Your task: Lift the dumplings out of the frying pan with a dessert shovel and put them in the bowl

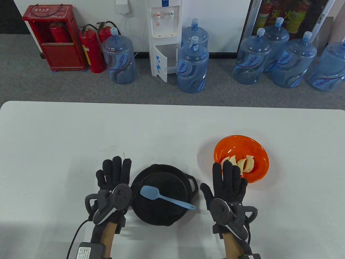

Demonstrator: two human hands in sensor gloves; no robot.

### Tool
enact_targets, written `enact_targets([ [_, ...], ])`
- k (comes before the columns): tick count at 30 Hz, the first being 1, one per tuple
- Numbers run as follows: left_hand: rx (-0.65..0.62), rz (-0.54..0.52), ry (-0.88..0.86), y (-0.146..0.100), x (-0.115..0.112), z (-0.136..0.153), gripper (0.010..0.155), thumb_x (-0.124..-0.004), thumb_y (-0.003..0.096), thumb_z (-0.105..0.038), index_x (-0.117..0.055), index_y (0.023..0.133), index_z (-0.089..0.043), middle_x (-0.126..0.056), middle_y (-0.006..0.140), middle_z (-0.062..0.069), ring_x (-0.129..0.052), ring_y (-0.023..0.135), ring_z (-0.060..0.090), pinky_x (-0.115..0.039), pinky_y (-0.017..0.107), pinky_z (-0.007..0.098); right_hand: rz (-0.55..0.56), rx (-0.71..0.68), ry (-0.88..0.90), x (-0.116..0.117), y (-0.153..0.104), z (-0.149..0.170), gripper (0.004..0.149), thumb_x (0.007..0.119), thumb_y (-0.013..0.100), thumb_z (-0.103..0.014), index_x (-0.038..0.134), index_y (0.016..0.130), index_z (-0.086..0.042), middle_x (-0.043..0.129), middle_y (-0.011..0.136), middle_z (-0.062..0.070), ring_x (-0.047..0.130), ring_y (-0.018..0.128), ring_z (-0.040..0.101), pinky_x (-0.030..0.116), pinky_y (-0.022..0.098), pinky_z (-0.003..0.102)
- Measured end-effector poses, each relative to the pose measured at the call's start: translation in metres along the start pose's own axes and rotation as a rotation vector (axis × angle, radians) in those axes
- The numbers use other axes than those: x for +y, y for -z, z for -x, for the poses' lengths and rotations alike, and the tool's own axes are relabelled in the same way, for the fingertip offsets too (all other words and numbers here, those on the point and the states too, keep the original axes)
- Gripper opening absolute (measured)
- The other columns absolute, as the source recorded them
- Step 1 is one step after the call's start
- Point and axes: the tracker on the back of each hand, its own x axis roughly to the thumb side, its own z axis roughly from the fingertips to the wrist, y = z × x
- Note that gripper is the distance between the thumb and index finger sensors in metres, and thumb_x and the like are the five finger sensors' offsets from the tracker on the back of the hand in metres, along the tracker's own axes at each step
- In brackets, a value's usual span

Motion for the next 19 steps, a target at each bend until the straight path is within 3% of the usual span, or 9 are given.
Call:
enact_targets([
  [19, -0.005, 0.021, 0.019, 0.0007, -0.0035, -0.0024, 0.081, -0.049, 0.0469, -0.066, -0.016, 0.114, -0.034, -0.012, 0.121, 0.006, -0.010, 0.111, 0.040, -0.023, 0.078, 0.062, -0.028, -0.010, -0.009, 0.0042, 0.0024, -0.0011, 0.077, 0.052, 0.064, -0.061, 0.023, 0.124, -0.023, 0.014, 0.127, 0.016, 0.019, 0.114, 0.044, 0.030, 0.077, 0.070],
])
